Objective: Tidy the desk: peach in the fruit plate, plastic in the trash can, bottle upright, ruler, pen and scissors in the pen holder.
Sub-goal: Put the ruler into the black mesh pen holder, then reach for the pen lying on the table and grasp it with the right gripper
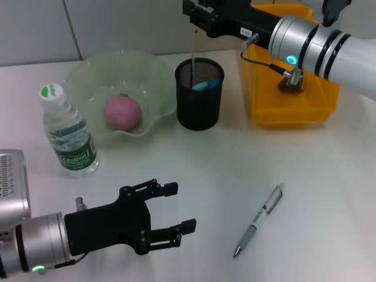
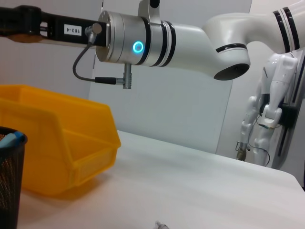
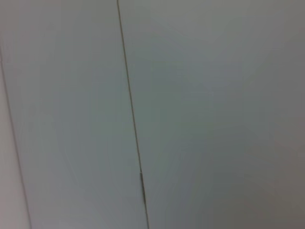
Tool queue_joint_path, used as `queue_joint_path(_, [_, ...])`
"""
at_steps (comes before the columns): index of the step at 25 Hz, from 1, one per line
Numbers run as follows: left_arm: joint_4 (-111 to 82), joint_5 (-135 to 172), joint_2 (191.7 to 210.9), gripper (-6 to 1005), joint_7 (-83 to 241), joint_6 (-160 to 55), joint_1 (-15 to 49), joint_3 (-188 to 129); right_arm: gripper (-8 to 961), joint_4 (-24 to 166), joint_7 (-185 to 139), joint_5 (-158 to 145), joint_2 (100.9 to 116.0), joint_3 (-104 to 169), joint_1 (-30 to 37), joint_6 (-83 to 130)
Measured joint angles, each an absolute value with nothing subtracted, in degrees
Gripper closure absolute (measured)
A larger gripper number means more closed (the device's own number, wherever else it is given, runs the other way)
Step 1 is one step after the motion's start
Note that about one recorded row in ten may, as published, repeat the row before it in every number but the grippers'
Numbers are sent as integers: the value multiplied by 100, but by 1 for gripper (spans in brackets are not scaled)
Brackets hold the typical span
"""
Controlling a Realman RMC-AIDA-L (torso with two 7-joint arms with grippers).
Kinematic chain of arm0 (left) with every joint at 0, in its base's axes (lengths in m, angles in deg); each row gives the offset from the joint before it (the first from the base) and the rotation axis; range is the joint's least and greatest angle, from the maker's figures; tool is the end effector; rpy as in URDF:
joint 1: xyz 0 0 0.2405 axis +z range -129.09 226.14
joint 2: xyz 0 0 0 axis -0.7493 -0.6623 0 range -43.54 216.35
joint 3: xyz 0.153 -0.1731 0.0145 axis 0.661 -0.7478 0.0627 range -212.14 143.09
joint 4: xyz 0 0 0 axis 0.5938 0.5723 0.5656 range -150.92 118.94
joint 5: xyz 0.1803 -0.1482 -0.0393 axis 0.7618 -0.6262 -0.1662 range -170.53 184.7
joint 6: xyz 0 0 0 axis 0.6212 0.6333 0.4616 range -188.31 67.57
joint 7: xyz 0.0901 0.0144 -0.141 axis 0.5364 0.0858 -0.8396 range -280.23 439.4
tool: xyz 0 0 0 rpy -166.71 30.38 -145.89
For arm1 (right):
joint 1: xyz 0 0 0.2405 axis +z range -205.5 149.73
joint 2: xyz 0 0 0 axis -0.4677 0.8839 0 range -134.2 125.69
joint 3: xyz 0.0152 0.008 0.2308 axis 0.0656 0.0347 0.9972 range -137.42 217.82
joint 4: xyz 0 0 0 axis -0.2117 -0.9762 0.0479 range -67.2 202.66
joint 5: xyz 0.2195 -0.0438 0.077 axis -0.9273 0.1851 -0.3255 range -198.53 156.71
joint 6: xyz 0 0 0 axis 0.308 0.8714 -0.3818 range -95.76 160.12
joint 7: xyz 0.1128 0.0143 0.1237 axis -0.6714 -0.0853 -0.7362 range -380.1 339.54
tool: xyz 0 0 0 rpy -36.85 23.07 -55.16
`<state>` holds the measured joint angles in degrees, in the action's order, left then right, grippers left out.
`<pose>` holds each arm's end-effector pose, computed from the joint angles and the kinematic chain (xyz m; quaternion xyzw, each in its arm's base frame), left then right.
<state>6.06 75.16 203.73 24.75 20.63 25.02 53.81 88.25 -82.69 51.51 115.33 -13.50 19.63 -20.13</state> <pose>-0.2414 0.2800 -0.0996 -0.9396 -0.1427 -0.3019 0.0758 0.1629 0.4757 -0.0320 -0.8526 0.2130 0.3314 0.3434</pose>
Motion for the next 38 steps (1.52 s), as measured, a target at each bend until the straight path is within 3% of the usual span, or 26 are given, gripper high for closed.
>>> queue_joint_path(8, [615,7520,20387,197,2475,2076,2518,5380,573,8764,-8265,5149,11536,-1350,1942,-1997])
queue_joint_path(14, [622,7521,20391,197,2474,2076,2524,5381,469,8775,-8262,5149,11536,-1350,1933,-1991])
queue_joint_path(19, [627,7520,20391,197,2474,2076,2524,5381,279,8791,-8262,5149,11536,-1342,1915,-1991])
queue_joint_path(25, [635,7520,20396,197,2514,2075,2524,5379,202,9039,-8439,5148,11536,-1289,1707,-2290])
queue_joint_path(38, [634,7491,20424,198,2517,2075,2551,5366,201,9462,-8741,3909,11520,-1452,996,-3318])
